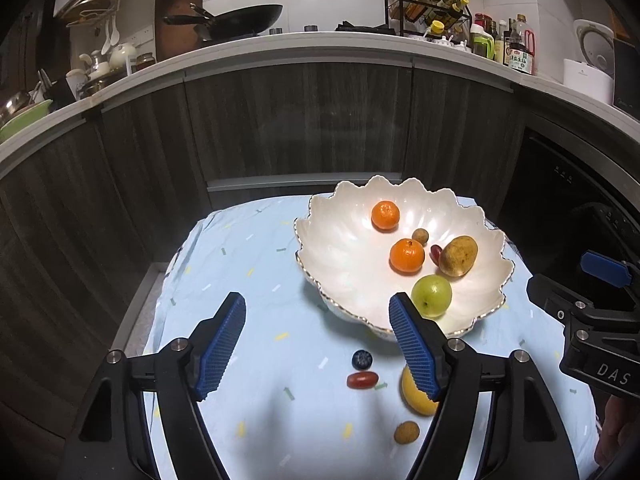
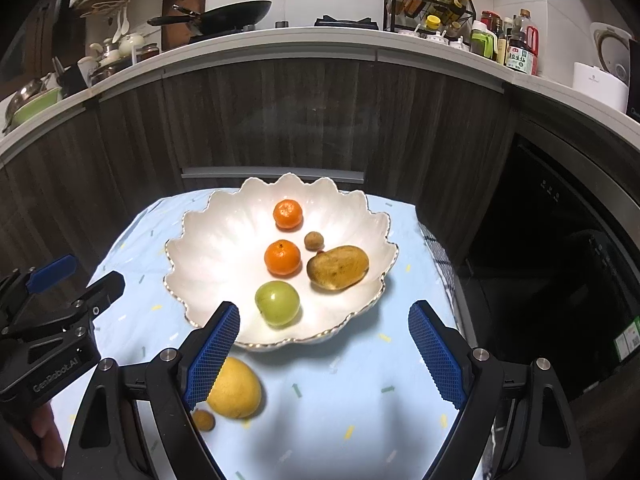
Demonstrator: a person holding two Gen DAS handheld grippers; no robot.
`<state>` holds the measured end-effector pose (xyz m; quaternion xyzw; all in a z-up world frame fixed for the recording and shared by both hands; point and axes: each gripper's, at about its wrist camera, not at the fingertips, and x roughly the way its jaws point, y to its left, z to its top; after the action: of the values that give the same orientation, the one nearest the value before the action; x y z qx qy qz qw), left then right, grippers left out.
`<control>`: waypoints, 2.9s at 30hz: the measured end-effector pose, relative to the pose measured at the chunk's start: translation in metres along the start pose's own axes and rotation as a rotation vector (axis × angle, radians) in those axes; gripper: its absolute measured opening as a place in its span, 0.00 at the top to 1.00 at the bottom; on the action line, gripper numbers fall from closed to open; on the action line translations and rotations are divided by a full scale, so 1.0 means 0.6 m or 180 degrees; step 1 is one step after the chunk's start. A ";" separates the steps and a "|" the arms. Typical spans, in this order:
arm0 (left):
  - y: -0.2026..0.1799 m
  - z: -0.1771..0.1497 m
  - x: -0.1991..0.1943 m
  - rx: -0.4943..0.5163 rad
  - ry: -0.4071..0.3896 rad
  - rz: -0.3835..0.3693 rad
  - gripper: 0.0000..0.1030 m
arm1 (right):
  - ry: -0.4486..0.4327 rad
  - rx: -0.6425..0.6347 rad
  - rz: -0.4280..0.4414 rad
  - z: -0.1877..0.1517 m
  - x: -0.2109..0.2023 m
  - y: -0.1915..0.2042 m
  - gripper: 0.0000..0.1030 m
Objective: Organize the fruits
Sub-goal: 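Withdraw both open tools from the bowl toward the yellow pomelo, then grasp the small brown longan with the left gripper while the right grasps the yellow pomelo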
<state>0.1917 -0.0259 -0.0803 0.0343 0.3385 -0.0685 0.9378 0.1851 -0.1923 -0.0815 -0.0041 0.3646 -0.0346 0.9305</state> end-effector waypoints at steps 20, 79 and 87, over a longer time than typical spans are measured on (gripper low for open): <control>0.004 -0.057 -0.019 0.0190 0.0075 0.0048 0.20 | 0.0109 -0.0081 0.0123 -0.048 -0.006 0.026 0.15; -0.113 -0.190 0.082 0.0478 0.0774 -0.0406 0.67 | 0.0629 -0.0982 0.1545 -0.111 0.139 0.065 0.29; -0.116 -0.189 0.086 0.0487 0.0766 -0.0463 0.77 | 0.0790 -0.0919 0.1700 -0.119 0.165 0.074 0.42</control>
<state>0.1488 -0.0874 -0.2017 0.0889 0.4439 -0.1572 0.8777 0.2119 -0.1532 -0.2022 -0.0359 0.4647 0.2625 0.8449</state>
